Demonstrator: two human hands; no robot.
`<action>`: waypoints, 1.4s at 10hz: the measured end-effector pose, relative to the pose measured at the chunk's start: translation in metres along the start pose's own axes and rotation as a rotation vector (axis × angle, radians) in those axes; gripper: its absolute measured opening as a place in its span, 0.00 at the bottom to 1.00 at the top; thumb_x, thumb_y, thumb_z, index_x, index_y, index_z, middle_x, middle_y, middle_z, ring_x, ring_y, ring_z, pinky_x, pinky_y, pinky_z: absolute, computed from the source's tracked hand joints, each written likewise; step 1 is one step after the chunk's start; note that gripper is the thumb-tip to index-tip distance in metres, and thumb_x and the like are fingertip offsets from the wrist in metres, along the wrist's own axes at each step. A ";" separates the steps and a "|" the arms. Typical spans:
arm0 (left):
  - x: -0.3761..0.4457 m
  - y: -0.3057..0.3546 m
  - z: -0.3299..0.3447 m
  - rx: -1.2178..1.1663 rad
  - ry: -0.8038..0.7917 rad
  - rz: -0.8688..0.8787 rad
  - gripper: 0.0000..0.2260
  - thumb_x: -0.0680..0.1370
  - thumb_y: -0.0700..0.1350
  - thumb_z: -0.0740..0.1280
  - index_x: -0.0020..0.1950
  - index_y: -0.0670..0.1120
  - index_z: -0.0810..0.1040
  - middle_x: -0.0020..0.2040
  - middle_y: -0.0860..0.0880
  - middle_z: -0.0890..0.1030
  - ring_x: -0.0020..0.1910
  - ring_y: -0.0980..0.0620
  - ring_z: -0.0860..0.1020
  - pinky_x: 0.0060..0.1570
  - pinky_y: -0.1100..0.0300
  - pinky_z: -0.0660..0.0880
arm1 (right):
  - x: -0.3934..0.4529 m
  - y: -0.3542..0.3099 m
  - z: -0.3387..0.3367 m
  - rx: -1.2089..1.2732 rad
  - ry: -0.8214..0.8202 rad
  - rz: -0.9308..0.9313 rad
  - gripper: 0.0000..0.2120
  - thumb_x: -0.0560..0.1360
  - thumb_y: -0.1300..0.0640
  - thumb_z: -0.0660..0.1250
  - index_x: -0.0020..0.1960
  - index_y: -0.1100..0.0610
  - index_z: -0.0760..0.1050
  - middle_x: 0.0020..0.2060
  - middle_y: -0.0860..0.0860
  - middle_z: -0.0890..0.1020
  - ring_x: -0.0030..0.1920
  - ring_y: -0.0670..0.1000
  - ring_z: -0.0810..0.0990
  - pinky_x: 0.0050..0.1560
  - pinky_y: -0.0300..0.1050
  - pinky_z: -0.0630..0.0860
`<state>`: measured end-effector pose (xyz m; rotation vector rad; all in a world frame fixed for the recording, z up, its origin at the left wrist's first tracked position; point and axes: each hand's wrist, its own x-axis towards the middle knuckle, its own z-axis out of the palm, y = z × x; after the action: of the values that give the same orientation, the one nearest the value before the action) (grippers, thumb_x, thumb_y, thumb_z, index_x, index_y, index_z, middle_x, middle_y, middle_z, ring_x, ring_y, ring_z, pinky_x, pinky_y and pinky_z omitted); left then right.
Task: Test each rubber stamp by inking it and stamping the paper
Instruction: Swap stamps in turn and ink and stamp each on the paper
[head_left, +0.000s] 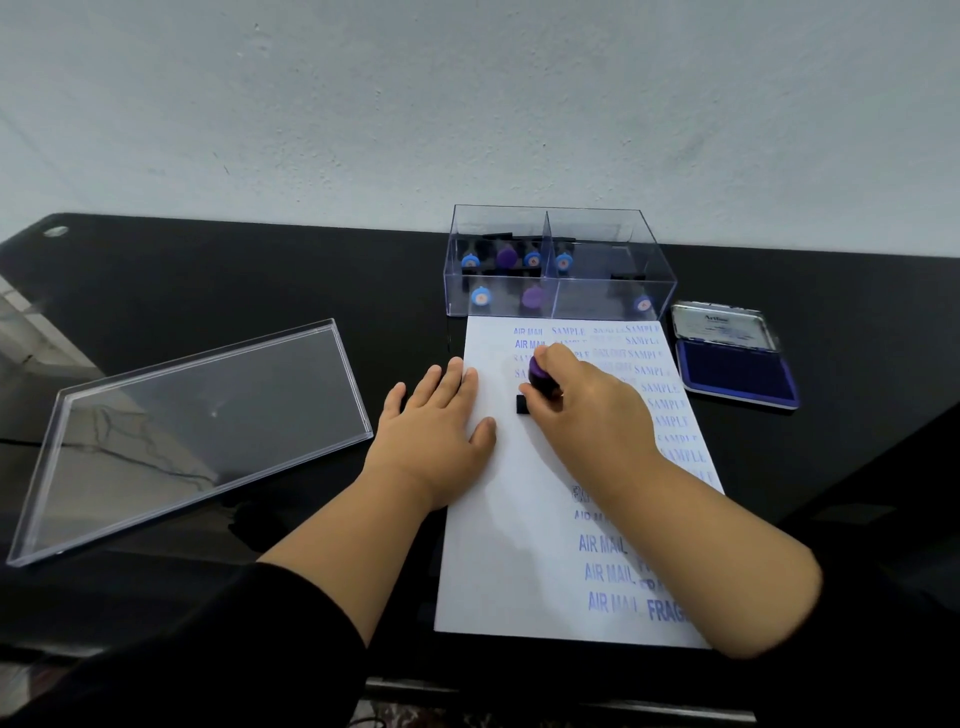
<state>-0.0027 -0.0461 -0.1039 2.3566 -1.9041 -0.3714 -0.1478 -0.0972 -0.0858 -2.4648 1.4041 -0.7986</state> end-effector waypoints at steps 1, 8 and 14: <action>0.000 0.000 0.000 0.001 0.000 0.001 0.26 0.82 0.55 0.47 0.78 0.52 0.43 0.78 0.55 0.41 0.77 0.56 0.41 0.74 0.53 0.38 | 0.002 0.001 -0.002 0.023 0.006 -0.014 0.08 0.76 0.53 0.64 0.51 0.56 0.72 0.40 0.53 0.81 0.41 0.58 0.77 0.38 0.49 0.72; 0.000 0.000 -0.001 -0.001 -0.001 0.001 0.26 0.82 0.55 0.47 0.78 0.52 0.43 0.78 0.55 0.41 0.77 0.56 0.41 0.74 0.53 0.38 | 0.009 0.003 -0.003 0.038 -0.001 -0.034 0.08 0.75 0.53 0.66 0.50 0.57 0.73 0.39 0.53 0.81 0.40 0.58 0.77 0.39 0.49 0.74; -0.001 0.001 -0.002 0.002 -0.012 -0.003 0.26 0.82 0.55 0.47 0.78 0.52 0.43 0.78 0.55 0.40 0.76 0.56 0.40 0.74 0.53 0.38 | 0.007 0.012 -0.016 0.232 0.112 0.227 0.13 0.75 0.50 0.67 0.58 0.52 0.73 0.46 0.48 0.82 0.48 0.52 0.79 0.42 0.40 0.70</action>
<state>-0.0030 -0.0456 -0.1016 2.3639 -1.9073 -0.3846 -0.1626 -0.1077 -0.0745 -2.0740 1.5009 -0.9975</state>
